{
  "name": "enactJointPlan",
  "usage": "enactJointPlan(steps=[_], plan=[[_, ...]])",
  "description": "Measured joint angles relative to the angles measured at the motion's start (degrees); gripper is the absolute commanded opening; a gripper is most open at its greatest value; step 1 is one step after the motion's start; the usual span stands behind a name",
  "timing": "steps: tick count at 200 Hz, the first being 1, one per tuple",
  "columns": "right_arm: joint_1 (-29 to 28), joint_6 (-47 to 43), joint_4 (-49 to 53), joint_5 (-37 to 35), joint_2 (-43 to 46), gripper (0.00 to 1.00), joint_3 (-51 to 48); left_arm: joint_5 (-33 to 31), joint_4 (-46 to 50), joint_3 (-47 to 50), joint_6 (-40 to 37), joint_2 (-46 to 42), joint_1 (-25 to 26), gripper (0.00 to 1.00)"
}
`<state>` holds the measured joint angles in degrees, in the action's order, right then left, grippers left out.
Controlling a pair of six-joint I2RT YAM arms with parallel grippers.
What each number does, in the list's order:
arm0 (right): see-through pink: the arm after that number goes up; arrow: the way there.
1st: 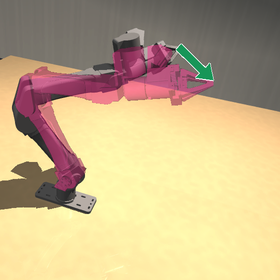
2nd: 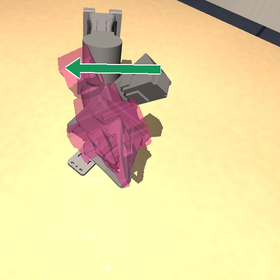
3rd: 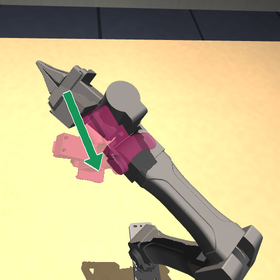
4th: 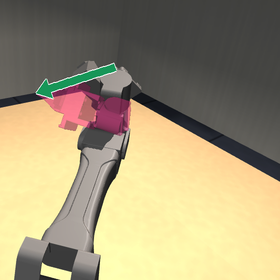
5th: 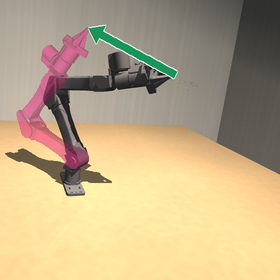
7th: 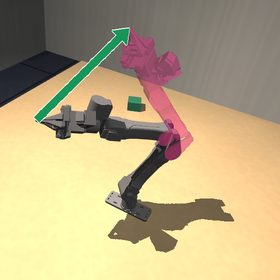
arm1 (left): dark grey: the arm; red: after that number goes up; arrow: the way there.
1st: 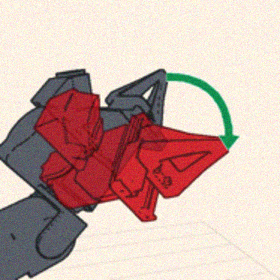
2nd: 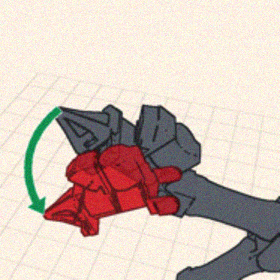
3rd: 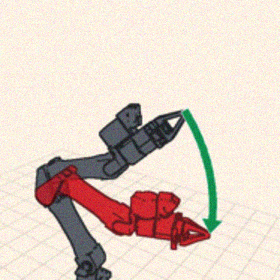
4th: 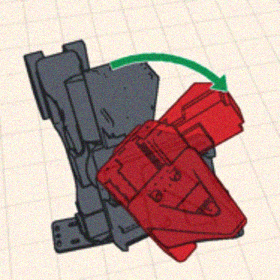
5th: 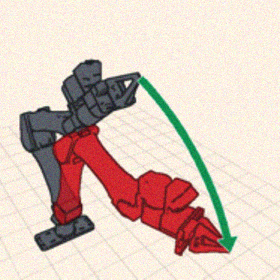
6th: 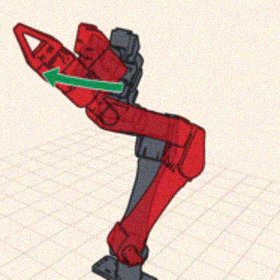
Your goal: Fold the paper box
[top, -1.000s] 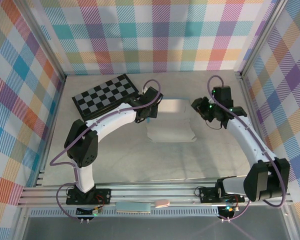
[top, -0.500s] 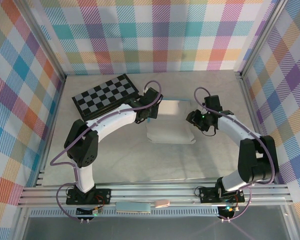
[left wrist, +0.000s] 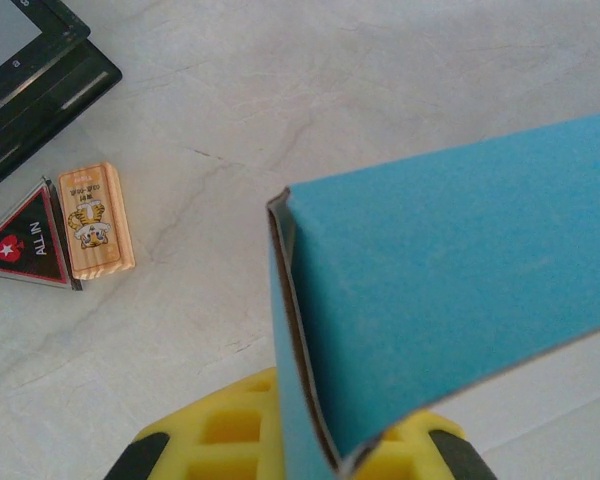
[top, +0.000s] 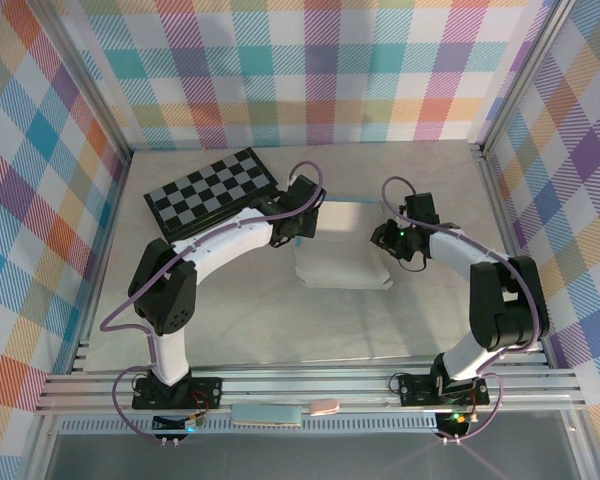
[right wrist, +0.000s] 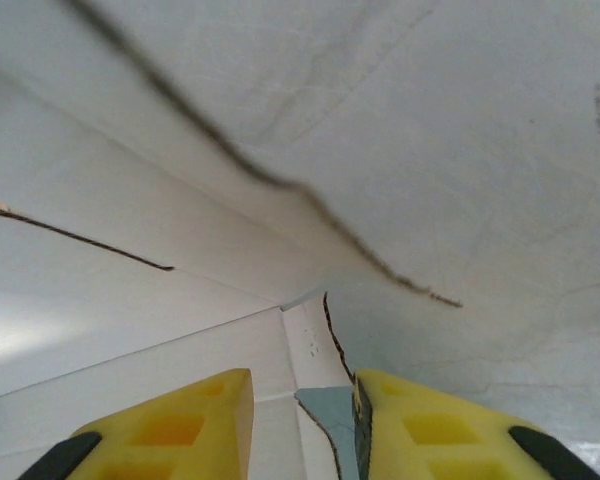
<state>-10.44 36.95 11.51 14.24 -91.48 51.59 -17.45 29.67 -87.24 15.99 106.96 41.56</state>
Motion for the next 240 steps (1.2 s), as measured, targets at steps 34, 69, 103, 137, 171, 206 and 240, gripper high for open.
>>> enactJointPlan(steps=[34, 69, 103, 137, 171, 206, 240], plan=[[0.0, 0.0, -1.6, 1.2, -0.7, 0.25, 0.0, 0.0, 0.2, 0.0, 0.0, 0.0, 0.0, 0.0], [0.0, 0.1, -2.4, 2.4, -0.7, 0.23, 0.0, 0.0, 0.2, 0.0, 0.0, 0.0, 0.0, 0.0], [-0.2, 0.3, -2.5, 3.0, -1.0, 0.22, 0.0, 0.4, 0.2, 0.0, 0.0, 0.0, 0.0, 0.0], [-1.7, 1.0, -2.9, 3.2, -2.7, 0.22, 0.7, 0.5, 0.2, 0.0, 0.0, 0.0, 0.0, 0.0], [-2.8, 1.6, -3.0, 3.2, -3.1, 0.21, 1.8, 0.5, 0.1, 0.0, 0.0, 0.0, 0.0, 0.0], [-2.6, 1.2, -1.3, 0.9, -2.1, 0.27, 2.1, 0.5, 0.2, 0.0, 0.0, 0.0, 0.0, 0.0], [1.0, -0.1, -0.7, 0.4, 2.2, 0.36, -0.4, 0.5, 0.2, 0.0, 0.0, 0.0, 0.0, 0.0]])
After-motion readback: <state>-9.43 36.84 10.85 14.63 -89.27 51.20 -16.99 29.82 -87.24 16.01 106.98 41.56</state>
